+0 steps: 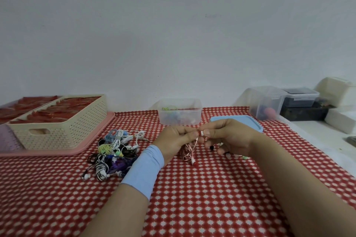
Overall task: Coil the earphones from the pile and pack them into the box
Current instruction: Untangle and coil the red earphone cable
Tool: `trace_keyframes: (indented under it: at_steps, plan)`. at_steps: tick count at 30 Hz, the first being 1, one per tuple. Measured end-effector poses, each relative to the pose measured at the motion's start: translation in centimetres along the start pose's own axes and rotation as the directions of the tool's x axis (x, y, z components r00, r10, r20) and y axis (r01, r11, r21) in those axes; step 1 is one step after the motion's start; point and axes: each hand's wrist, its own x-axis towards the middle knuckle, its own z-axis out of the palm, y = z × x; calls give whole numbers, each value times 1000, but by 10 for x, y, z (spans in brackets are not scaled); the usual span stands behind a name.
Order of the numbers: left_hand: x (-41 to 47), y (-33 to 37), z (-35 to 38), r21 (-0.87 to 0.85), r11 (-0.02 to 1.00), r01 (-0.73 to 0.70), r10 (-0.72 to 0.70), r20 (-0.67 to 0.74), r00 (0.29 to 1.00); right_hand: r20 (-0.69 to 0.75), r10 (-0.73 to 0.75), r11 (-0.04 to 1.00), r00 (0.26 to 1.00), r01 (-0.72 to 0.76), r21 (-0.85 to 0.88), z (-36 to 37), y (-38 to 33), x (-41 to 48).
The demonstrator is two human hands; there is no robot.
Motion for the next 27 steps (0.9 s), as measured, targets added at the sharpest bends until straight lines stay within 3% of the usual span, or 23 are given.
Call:
trace_keyframes:
  at_steps: [19,24,27]
  plan:
    - [4,-4,-4,160,987,33,-17,-103,995,-160,-29,995,987,13,-95,14,-1,3]
    - [5,-1,1,88,994,61,-48,-146,988,-284,-176,976,942,129,-177,12,0,4]
    - [5,0,1,45,998,52,-45,-146,988,-261,-254,942,931,178,-285,14,-2,2]
